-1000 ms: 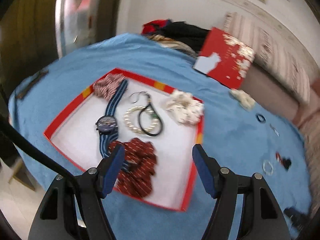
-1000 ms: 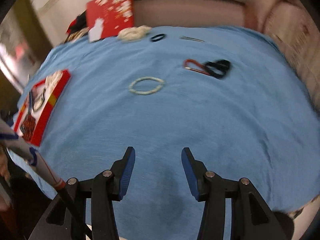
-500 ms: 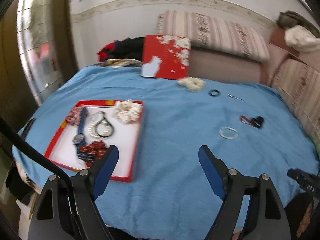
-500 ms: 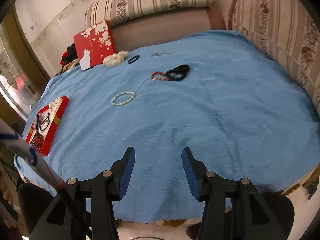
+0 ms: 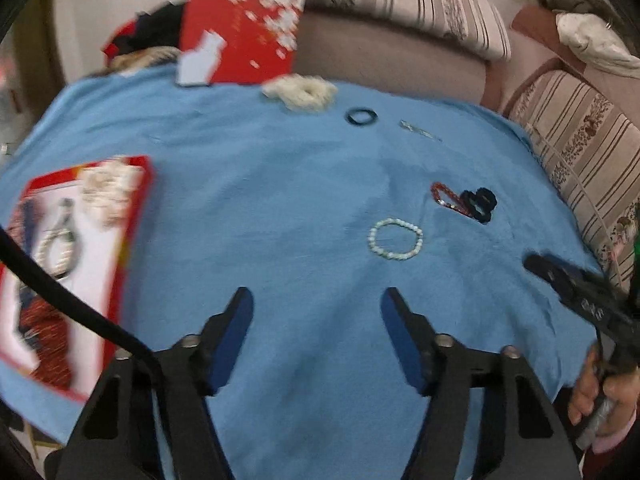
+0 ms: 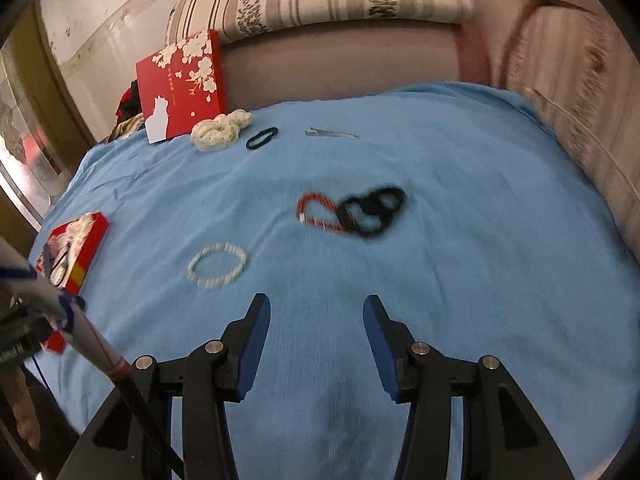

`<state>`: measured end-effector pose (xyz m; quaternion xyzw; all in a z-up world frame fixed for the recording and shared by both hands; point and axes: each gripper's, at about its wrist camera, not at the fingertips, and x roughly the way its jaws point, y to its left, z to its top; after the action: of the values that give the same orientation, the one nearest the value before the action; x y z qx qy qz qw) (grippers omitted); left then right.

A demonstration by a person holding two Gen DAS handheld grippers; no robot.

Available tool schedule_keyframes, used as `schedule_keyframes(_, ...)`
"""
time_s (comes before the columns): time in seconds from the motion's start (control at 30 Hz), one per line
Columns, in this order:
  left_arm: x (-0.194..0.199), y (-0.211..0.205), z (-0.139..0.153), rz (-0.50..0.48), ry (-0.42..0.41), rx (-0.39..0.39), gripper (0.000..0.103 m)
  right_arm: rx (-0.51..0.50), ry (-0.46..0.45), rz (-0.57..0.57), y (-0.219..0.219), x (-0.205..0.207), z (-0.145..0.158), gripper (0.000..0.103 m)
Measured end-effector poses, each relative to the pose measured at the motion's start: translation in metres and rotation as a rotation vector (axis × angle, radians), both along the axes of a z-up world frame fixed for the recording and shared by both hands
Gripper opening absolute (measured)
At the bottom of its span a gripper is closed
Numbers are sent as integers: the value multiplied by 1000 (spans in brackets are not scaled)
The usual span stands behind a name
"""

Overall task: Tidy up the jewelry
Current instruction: 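Grasp the white bead bracelet with the left tool while the right grasps the red bead bracelet, then carry both bead bracelets over the tray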

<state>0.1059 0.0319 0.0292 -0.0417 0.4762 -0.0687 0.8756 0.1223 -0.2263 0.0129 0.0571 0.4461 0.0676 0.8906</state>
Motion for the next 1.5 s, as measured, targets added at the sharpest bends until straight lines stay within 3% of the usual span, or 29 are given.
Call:
schedule_keyframes(0.17,51,-35,-36,-46,68,-22,53,-57,30,69,11,73,-16,52)
schedule_keyframes(0.37,91,-52,-68,-96,143,-81,51,-136,107,118,15,132,-48,50)
schedule_keyframes(0.57,103,-63,-70,-132,122,-93,51,-216,123,184,21,147,-66,47)
schedule_keyframes(0.67,102,-75,-72,-132,91,-32,51,-298,92,224,34,149,-66,47)
schedule_keyframes(0.7,99,-81,-72,-135,74,9,41,-325,82,236,37,150,-67,46)
schedule_keyframes(0.73,98,-84,-72,-137,66,35,16,-360,69,251,42,150,-67,46)
schedule_keyframes(0.77,96,-86,-72,-142,63,54,5,-384,58,264,46,152,-68,43)
schedule_keyframes(0.87,94,-76,-65,-136,87,-23,5,-476,13,310,59,147,-70,37)
schedule_keyframes(0.9,92,-69,-61,-121,90,-55,5,-470,20,328,61,146,-70,30)
schedule_keyframes(0.93,92,-66,-57,-112,87,-68,5,-442,39,334,62,146,-70,9)
schedule_keyframes(1.0,84,-56,-44,-97,66,-97,5,-418,52,311,64,147,-66,8)
schedule_keyframes(1.13,57,-30,-11,-80,11,-141,5,-179,18,235,46,132,-25,8)
schedule_keyframes(1.23,37,-9,7,-58,-24,-147,5,-84,-31,215,43,108,10,8)
schedule_keyframes(1.5,-18,82,51,73,-111,-156,5,-12,-116,286,85,47,74,8)
